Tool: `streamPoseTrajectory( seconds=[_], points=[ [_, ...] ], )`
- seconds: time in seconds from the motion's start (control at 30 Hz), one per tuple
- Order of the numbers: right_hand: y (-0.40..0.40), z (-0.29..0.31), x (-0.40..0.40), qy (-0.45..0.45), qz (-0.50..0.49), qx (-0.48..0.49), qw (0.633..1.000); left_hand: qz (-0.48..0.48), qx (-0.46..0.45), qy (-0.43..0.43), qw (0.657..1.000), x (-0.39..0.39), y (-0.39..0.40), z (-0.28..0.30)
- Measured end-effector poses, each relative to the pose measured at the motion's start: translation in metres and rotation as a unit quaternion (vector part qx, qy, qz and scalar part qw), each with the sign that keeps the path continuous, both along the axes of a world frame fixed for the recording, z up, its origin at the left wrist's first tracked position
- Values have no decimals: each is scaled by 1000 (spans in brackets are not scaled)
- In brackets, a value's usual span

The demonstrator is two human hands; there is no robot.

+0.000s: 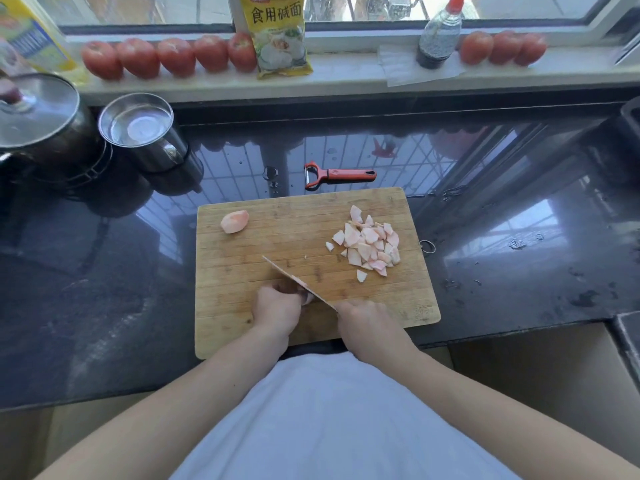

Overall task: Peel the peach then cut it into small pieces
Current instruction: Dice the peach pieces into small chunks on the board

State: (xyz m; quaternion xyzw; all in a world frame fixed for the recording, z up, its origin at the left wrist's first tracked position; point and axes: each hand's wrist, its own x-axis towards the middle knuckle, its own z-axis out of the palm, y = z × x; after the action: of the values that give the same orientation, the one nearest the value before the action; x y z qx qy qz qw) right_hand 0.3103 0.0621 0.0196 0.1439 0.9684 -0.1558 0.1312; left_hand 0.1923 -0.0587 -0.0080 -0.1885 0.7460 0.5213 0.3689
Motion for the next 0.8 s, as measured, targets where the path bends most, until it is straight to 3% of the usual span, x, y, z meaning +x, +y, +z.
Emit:
streamPoseTrajectory(
  seconds=[0.13, 0.2, 0.4, 0.8],
  points=[
    [8, 7, 19, 70, -54, -68, 994, -4, -14, 39, 999, 4, -2, -1],
    [11, 17, 27, 59, -85, -93, 990, -14, -25, 56, 998, 5, -2, -2],
    [11, 24, 37, -30, -67, -72, 995, -33, -79, 87, 992, 7, 0, -6],
    [13, 20, 36, -14, -28, -35, 999, -36, -81, 55, 995, 4, 0, -3]
  ],
)
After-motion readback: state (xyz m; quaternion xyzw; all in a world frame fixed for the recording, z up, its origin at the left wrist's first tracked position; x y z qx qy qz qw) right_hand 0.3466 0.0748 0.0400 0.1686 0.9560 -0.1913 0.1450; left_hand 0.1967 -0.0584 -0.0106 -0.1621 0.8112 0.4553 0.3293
